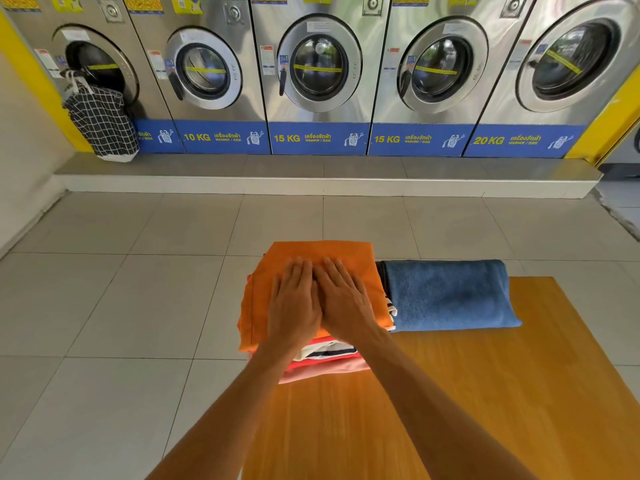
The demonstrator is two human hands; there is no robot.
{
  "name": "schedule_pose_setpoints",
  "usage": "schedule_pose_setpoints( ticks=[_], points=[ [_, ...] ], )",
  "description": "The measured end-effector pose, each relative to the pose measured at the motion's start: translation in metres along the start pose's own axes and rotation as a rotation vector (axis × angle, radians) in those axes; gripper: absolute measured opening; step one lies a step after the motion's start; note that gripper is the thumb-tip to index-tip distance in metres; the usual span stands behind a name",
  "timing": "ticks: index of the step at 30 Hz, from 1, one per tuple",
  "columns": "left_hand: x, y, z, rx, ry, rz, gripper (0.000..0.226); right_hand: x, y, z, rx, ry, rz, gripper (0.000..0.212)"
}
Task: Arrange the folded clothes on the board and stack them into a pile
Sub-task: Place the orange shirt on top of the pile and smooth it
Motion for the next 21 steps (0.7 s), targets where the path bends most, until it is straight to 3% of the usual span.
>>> schedule_pose_setpoints(
  ticks=[4, 9, 13, 17, 19, 21],
  points=[
    [0.033, 0.03, 0.008, 0.058, -0.012, -0.138, 0.069, -0.041, 0.008, 0.009, -0.012, 0.07, 0.046, 0.064],
    [0.053, 0.028, 0.007, 0.168, -0.254, -0.014, 0.078, -0.077, -0.012, 0.004, 0.045, 0.389, 0.053, 0.066],
    [0.035, 0.02, 0.01, 0.089, -0.294, -0.038, 0.083, -0.028, -0.013, -0.028, -0.126, 0.205, 0.018, 0.061],
    [0.049, 0.016, 0.015, 0.091, -0.22, -0.116, 0.114, -0.005, 0.016, -0.032, 0.03, 0.024, -0.038, 0.065],
    [0.067, 0.014, 0.017, 0.153, -0.286, -0.12, 0.105, -0.023, 0.017, -0.027, 0.023, 0.061, -0.021, 0.071],
    [0.079, 0.006, 0.015, 0.177, -0.377, -0.143, 0.081, -0.048, 0.004, -0.026, -0.008, 0.19, -0.05, 0.074]
  ],
)
Point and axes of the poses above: each hand's wrist, its own z-axis away from the middle knuckle, its own y-axis out of the palm, x = y × z, the point moved 3 cm from there along -z, towards the middle knuckle, and after that the axes turned 11 degrees about -z, right-handed, at the moved point
